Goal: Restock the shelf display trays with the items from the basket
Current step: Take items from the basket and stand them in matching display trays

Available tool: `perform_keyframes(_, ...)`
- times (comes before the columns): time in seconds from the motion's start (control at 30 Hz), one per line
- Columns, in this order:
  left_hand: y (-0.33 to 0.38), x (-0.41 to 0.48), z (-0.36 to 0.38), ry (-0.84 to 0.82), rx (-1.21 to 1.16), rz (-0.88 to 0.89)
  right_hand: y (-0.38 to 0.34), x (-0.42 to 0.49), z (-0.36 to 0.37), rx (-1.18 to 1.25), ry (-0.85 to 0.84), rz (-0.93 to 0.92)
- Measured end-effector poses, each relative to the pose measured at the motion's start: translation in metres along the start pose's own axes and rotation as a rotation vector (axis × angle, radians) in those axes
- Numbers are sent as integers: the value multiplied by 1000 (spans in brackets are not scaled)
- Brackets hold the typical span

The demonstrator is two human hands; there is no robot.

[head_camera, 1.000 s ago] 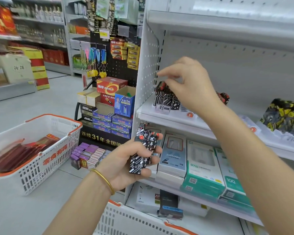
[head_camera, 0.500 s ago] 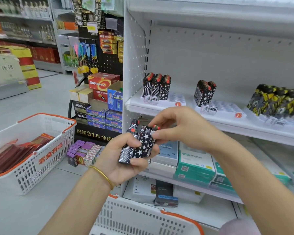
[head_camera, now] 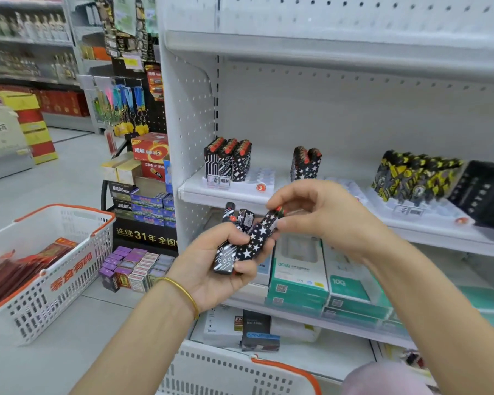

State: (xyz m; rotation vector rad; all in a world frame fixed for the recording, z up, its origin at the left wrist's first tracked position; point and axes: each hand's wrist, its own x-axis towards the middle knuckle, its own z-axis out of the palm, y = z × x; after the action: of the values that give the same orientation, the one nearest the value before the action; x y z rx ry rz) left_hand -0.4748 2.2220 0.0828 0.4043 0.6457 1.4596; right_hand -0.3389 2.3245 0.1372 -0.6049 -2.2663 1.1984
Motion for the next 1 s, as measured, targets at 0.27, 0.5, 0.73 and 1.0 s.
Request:
perform_keyframes(0.27, -24, 21, 51, 71, 222, 188, 9, -20, -36, 40, 183, -2)
perform_keyframes(0.5, -24, 43, 72, 170, 191, 144, 13, 0, -81, -12, 428, -3)
perform_keyframes(0.73, -19, 50, 80, 165, 166, 110, 12, 49, -93, -434, 395, -105)
perform_keyframes(1.0, -17, 47, 81, 182, 139, 119, 21, 65, -85, -553, 358, -129)
